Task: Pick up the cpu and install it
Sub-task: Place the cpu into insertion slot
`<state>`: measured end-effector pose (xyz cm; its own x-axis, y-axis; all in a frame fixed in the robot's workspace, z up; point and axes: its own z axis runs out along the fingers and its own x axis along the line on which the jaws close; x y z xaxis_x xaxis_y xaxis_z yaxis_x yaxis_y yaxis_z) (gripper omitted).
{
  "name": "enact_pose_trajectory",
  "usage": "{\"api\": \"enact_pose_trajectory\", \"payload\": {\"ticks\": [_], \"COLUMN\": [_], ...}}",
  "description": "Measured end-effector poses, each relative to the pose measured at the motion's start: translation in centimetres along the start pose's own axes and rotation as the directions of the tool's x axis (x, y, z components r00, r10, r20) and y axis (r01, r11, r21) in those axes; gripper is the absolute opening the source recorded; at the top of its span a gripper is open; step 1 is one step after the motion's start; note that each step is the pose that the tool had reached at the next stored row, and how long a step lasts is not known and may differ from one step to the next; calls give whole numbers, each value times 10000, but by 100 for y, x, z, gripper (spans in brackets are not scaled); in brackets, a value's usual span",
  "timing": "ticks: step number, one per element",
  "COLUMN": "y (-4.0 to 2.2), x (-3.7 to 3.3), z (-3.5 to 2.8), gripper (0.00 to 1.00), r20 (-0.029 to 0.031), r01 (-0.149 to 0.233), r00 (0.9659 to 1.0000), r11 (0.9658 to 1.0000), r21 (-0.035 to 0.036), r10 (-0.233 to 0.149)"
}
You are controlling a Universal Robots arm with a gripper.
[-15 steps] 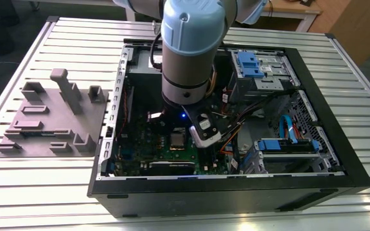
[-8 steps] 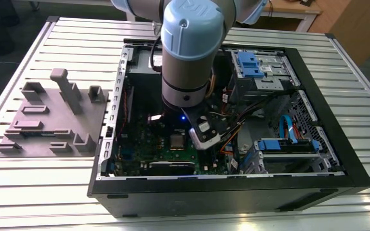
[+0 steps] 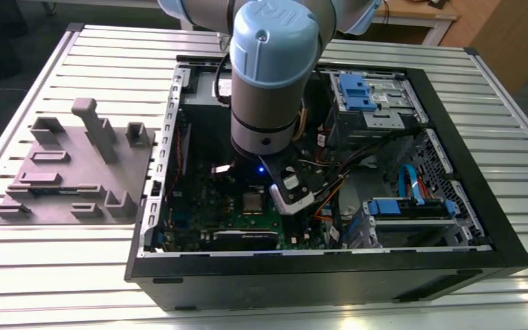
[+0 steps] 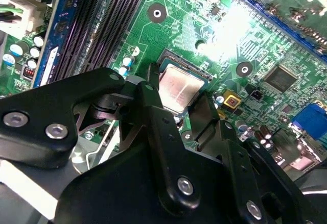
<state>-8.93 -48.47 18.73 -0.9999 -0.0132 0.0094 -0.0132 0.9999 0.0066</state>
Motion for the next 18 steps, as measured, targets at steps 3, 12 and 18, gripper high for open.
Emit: {"api": "enact_pose_trajectory", "payload": {"ticks": [3, 12, 18], "y": [1, -6, -8], "x": [0, -1, -1], "z": [-46, -26, 8], "gripper": [47, 47, 47], "r20": [1, 1, -4], "r01": [-1, -112, -113], "r00": [10000, 9999, 9999], "r11": [10000, 9999, 9999], "r21": [-3, -1, 7], "r10": [1, 112, 113]}}
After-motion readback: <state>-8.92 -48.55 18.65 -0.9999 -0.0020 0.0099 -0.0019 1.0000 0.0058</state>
